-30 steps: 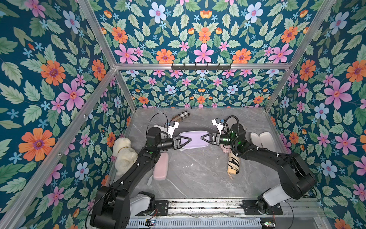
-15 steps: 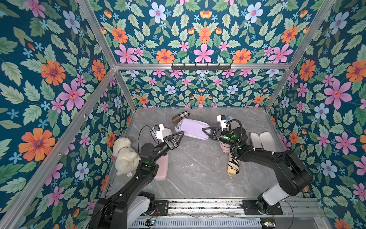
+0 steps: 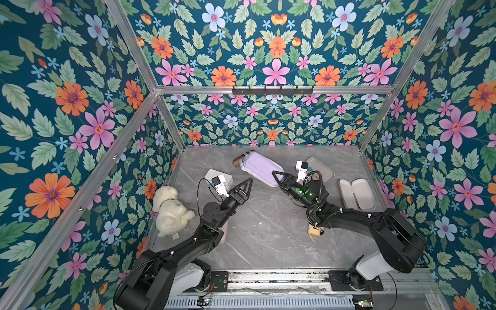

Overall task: Put umbrellas into zippered umbrella sleeves
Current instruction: Adjust the umbrella sleeve.

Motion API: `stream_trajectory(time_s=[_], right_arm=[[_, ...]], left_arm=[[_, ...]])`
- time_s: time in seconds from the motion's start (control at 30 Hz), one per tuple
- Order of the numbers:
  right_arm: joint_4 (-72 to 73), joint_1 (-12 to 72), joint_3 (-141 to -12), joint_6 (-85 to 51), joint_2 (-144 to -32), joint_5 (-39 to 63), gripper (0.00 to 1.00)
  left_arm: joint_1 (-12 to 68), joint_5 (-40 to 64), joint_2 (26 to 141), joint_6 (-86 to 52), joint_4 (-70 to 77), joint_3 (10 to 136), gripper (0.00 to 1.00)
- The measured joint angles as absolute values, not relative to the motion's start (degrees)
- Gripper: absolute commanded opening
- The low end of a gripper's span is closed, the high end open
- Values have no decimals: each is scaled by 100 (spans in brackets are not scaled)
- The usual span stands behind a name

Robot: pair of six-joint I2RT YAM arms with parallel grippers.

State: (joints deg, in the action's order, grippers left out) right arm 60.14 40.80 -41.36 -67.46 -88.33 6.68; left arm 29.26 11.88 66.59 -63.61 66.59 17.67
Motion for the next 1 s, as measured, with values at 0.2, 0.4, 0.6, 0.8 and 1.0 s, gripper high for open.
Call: stream_trajectory(time_s=[0.2,0.4,0.6,0.8,1.0], right_arm=[[5986,4668,-4226,-6722,-8849,-23,15],[5966,5026,-4353,-6707,-8954,-255,30],[5990,4971,-4119,-6678,-9017,-180,55],[5828,4071,-3354,-6093,-8591,766,52],[4154,4051,-3441,-3409,-7660,1181,45]], left_arm=[[3039,1085,7135,-6294,7074,2152,81],[3041,1055,7513,-6309,7234,2432,57],[2818,1455,7769,-6449,7397,2523,17],[1997,2309,7804,-6724,7032,2687,12],[1885,3929,7931,-6661,6464,3288,14]])
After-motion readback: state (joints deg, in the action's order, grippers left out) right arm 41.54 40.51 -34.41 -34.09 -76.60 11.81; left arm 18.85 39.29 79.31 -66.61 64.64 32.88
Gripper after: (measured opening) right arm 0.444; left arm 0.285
